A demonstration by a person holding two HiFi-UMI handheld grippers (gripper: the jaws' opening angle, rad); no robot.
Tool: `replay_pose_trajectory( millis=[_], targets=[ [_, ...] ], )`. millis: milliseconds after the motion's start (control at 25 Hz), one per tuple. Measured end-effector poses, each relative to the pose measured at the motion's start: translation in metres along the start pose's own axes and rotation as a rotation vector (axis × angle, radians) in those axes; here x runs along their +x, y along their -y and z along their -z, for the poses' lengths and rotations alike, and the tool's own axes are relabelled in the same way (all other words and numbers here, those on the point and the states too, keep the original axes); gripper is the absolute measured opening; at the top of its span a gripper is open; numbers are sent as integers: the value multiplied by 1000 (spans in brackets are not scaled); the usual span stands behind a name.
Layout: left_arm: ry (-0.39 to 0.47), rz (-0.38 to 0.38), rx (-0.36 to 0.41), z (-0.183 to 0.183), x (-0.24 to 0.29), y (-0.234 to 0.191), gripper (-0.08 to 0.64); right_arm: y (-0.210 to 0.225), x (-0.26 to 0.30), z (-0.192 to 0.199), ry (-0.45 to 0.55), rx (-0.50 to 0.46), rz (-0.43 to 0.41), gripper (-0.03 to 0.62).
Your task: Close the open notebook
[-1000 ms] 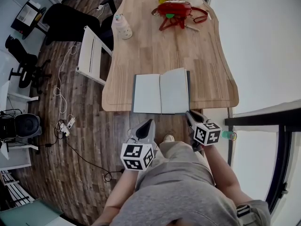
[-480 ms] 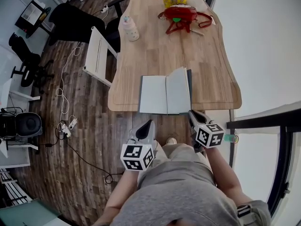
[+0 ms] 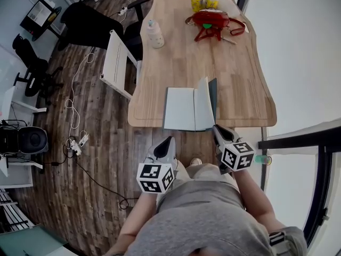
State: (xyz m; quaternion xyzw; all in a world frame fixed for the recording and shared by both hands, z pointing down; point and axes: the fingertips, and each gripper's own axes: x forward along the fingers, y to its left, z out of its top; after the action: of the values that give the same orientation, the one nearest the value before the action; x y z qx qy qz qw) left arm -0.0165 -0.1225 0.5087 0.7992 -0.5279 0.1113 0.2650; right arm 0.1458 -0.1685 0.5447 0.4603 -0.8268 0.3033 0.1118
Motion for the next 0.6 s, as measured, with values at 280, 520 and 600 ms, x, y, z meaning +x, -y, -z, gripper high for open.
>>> replay_pose_trajectory(
  millis=[280, 520, 600],
  targets=[
    [10, -4, -11, -6, -1, -12, 3, -31, 14, -9, 1, -42, -61, 14],
    [8, -15, -18, -8, -4, -25, 3, -57, 30, -11, -12, -73, -120, 15],
    [8, -21, -22, -8, -6, -31, 3, -66, 36, -11, -22, -85, -138, 15]
  ],
)
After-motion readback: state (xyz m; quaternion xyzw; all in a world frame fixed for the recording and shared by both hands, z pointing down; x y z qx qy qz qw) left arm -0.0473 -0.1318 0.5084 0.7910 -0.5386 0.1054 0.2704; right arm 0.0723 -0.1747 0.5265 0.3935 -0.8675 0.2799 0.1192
